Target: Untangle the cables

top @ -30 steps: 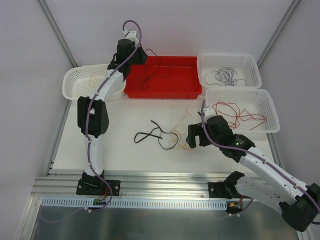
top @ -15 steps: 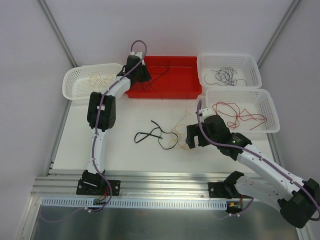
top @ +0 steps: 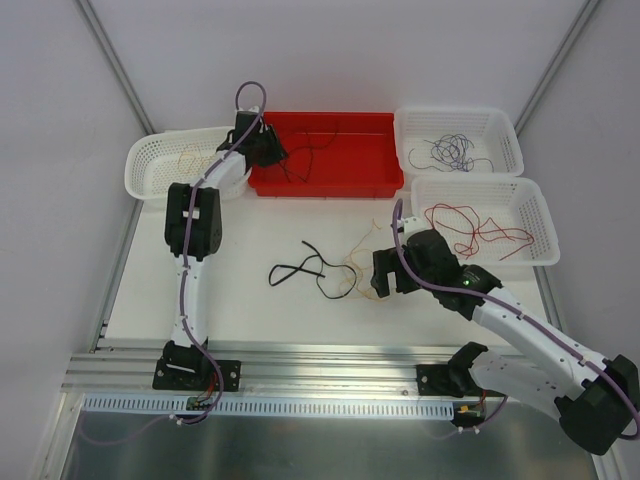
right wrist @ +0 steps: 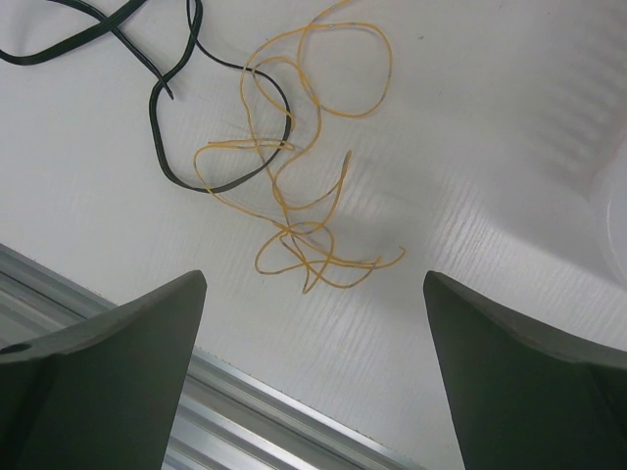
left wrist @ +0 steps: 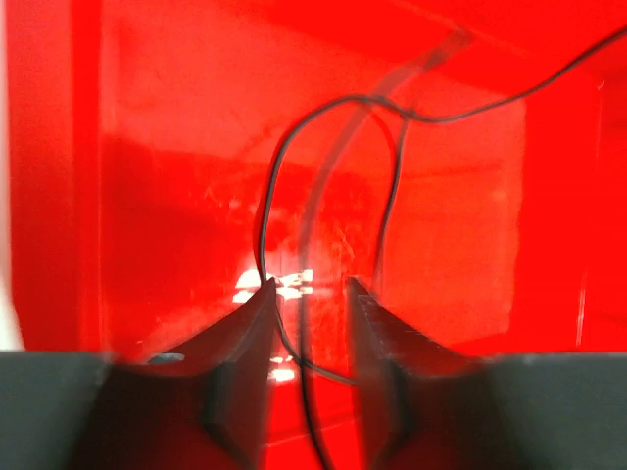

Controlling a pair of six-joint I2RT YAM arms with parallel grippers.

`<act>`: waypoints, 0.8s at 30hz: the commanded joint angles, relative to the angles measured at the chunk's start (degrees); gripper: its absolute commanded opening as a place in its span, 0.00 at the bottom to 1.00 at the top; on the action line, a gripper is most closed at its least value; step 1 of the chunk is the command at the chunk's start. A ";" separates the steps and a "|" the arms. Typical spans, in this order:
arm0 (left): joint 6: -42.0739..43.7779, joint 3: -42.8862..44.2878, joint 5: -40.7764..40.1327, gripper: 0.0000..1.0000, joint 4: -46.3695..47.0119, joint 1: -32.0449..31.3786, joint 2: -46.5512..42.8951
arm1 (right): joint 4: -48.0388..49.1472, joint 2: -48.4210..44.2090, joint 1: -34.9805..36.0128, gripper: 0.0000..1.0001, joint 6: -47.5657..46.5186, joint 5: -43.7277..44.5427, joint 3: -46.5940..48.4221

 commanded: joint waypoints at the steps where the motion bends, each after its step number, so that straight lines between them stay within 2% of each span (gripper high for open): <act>1: 0.29 -1.56 -1.25 0.39 -0.22 -0.79 -5.52 | -0.78 -1.70 -0.24 0.98 0.70 0.25 1.37; 4: 1.26 -2.35 -0.90 0.49 -0.31 -0.70 -8.69 | -1.13 -2.14 -0.24 0.98 0.70 0.34 1.37; 8: 2.49 -4.02 -0.54 0.69 -0.39 -0.88 -14.04 | -1.04 -2.58 -0.24 0.99 1.23 -0.19 1.72; 15: 4.86 -10.08 -0.98 0.90 -1.01 -1.32 -23.01 | -1.74 -4.51 -0.15 0.98 1.23 -1.33 2.07; 19: 6.88 -14.91 -0.64 0.96 -1.80 -2.19 -28.29 | -2.62 -4.34 0.03 0.98 0.35 -2.20 2.95; 23: 7.68 -20.53 -0.28 0.97 -4.52 -3.07 -33.81 | -2.80 -3.99 0.38 0.98 -0.09 -3.53 4.00; 24: 7.59 -21.42 -0.28 0.96 -5.22 -3.08 -34.79 | -2.63 -3.64 0.55 0.98 -0.18 -6.31 4.27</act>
